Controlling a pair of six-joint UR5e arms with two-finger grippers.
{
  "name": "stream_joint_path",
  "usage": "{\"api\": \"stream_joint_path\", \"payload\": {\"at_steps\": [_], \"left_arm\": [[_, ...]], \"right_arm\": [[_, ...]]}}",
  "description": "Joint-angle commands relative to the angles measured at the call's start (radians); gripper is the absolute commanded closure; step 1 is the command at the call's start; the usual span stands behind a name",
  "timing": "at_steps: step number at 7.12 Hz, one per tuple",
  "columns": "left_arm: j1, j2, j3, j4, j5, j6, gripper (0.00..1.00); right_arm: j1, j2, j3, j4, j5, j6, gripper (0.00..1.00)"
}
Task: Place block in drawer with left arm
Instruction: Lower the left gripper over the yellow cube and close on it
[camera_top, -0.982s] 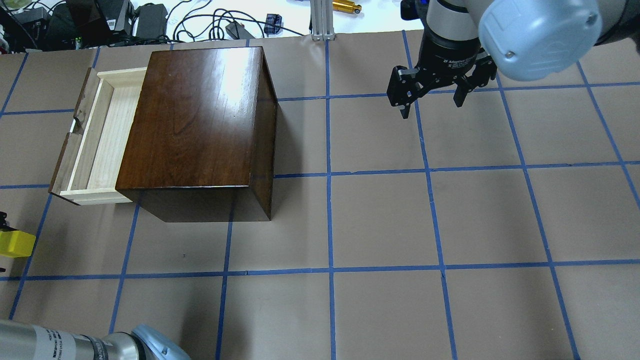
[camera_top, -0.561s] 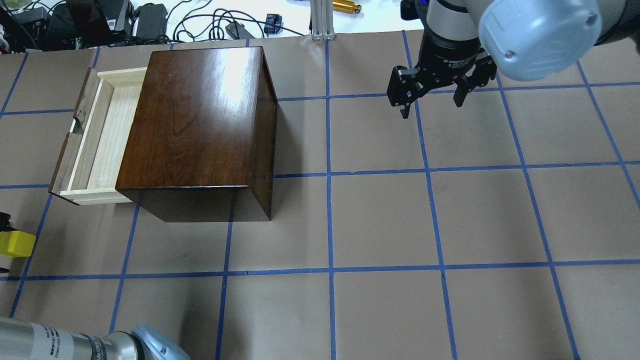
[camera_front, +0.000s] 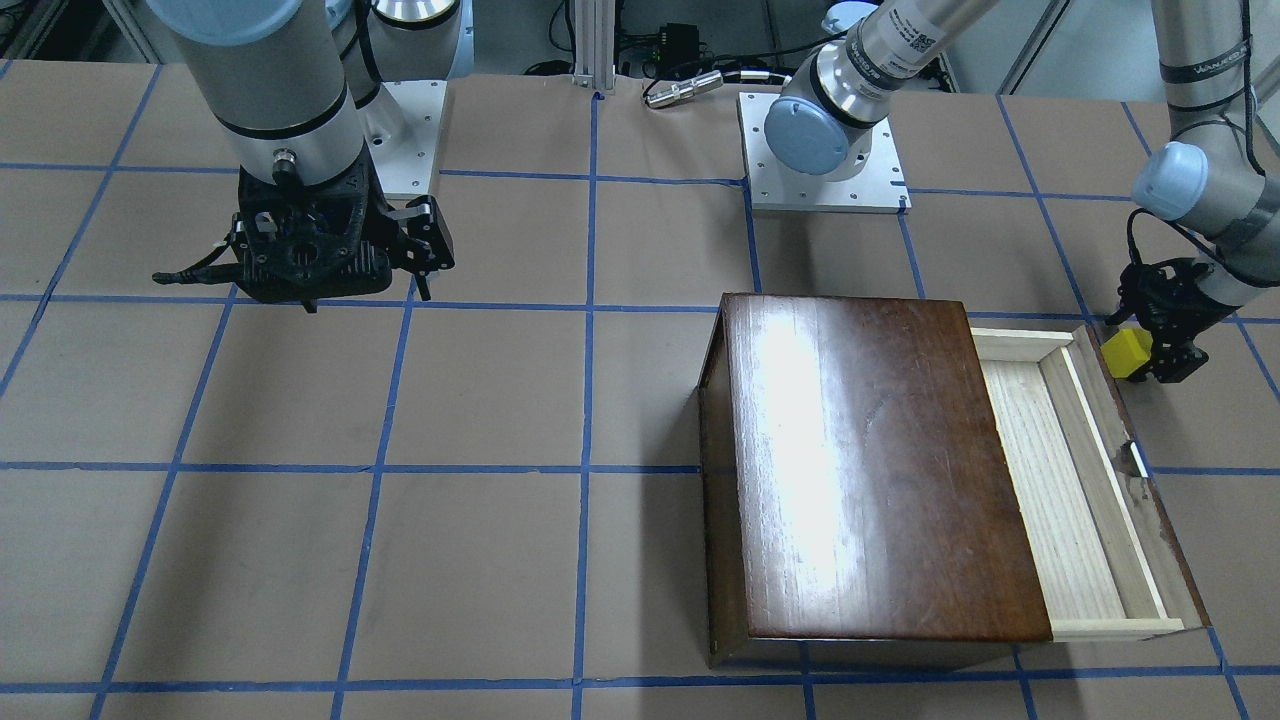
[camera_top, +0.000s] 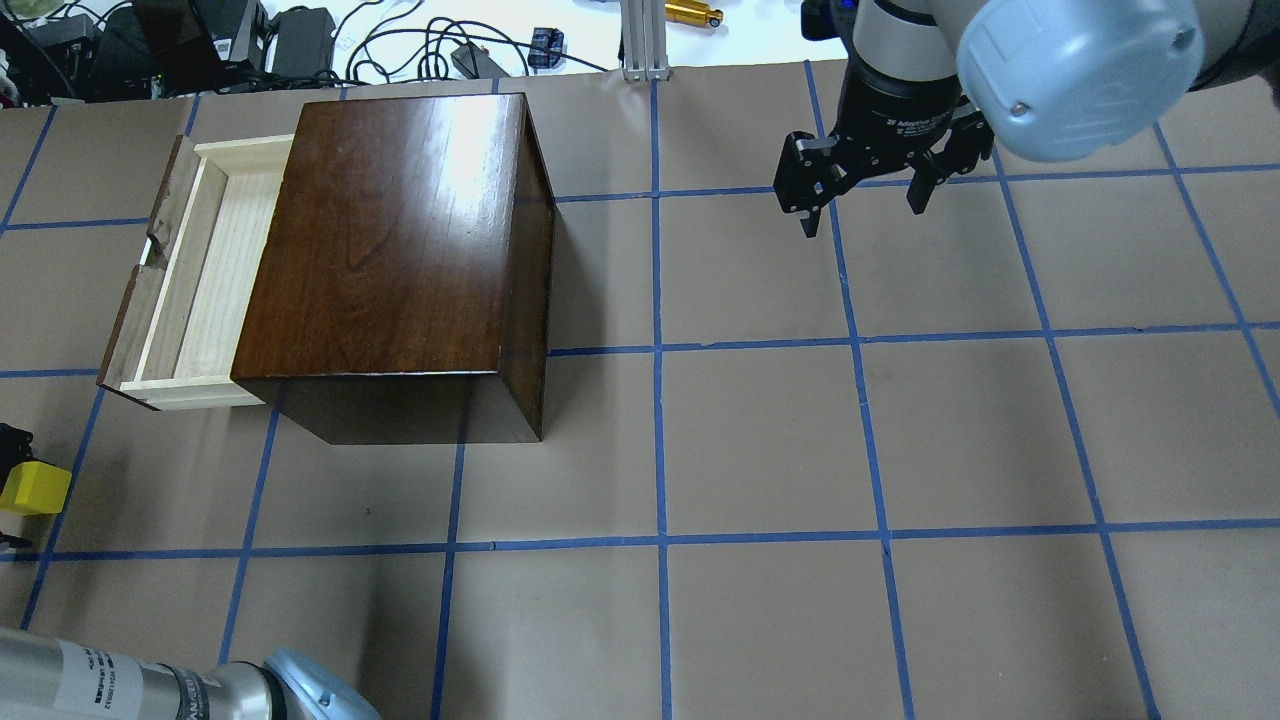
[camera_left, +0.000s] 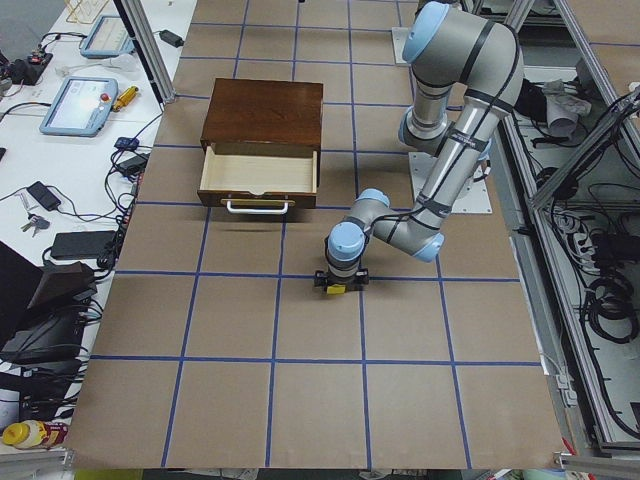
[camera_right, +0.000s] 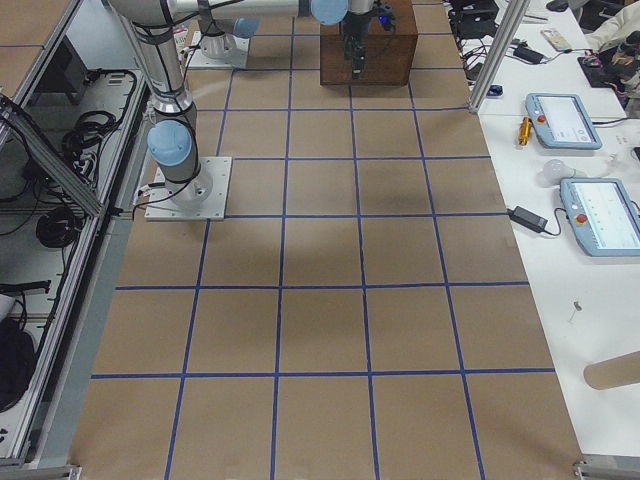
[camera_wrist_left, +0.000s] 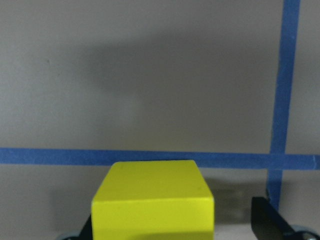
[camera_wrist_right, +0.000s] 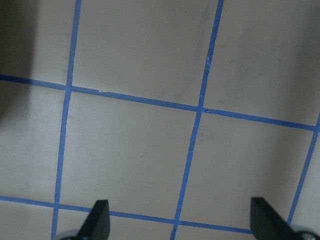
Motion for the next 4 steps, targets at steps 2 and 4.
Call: {"api": "stream_joint_path", "payload": {"at_steps": [2,4], "left_arm": [[0.0,0.0,0.001,0.002,-0.001,0.003,0.58],[0.0,0.0,0.003,0.002,-0.001,0.003,0.91]], "right_arm": [[0.0,0.0,0.0,0.0,0.0,0.001,0.0],[0.0,0.0,0.0,0.0,0.0,0.001,0.0]]}}
